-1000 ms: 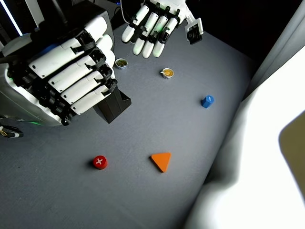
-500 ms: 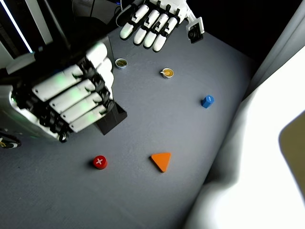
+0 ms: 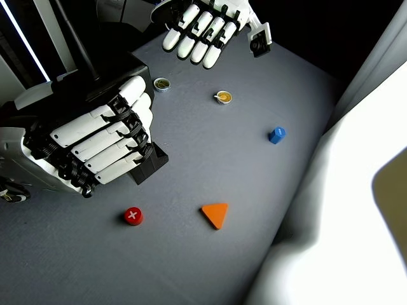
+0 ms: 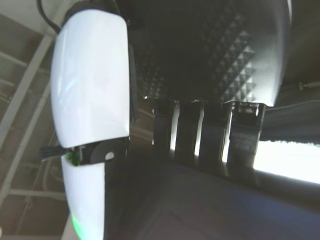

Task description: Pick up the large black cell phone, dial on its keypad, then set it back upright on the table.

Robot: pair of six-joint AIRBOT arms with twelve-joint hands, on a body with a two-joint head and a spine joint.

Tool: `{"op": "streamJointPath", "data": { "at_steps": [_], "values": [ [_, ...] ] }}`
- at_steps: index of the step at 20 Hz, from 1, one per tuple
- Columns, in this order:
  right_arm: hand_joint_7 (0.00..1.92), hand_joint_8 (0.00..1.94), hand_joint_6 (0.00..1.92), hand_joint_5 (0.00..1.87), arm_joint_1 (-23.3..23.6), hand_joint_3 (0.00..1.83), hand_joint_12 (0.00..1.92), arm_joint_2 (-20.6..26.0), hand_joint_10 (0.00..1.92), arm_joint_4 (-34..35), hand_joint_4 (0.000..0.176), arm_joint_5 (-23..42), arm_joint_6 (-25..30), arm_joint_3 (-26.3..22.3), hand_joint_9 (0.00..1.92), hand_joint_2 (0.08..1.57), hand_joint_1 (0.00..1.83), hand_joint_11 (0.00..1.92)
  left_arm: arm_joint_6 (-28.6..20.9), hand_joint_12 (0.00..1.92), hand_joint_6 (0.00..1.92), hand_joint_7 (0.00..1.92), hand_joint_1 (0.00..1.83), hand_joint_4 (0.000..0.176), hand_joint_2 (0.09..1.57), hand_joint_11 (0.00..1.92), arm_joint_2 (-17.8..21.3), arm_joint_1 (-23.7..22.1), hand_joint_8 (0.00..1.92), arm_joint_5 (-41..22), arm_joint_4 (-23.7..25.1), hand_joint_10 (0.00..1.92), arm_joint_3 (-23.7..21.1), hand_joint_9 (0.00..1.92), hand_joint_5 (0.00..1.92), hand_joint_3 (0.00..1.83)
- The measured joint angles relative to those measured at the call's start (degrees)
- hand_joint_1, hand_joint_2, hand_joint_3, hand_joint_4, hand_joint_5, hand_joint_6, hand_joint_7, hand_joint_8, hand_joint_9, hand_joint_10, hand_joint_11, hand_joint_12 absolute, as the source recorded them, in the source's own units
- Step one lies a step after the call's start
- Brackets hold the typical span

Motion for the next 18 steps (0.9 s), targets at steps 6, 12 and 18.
{"op": "streamJointPath", "data": {
  "at_steps": [6,12,18],
  "values": [
    [0.94,0.99,0.89,0.96,-0.1,0.0,1.36,-1.6,1.29,-0.1,0.0,-0.2,0.0,0.9,0.95,1.12,1.38,0.89,-0.2,0.02,0.0,0.2,0.0,0.032,1.26,0.04,0.0,0.0,0.01,0.1,-1.6,0.01,-1.4,0.1,0.16,0.03],
    [0.86,1.15,0.97,0.86,-0.9,0.0,1.52,-3.7,1.41,-0.3,0.0,-0.4,0.0,4.4,0.88,1.16,1.37,0.88,-0.1,0.03,0.0,0.21,0.0,0.031,1.25,0.03,1.9,0.3,0.01,-0.4,-2.1,0.01,-3.4,0.11,0.16,0.01],
    [0.86,1.15,0.96,0.88,-0.9,0.0,1.5,-5.4,1.4,-2.4,0.0,-0.3,0.0,5.6,0.87,1.15,1.37,0.83,0.3,0.03,0.0,0.24,0.0,0.024,1.28,0.02,2.8,4.1,0.01,-1.4,-5.1,0.0,-3.5,0.11,0.17,0.02]
  ]
}}
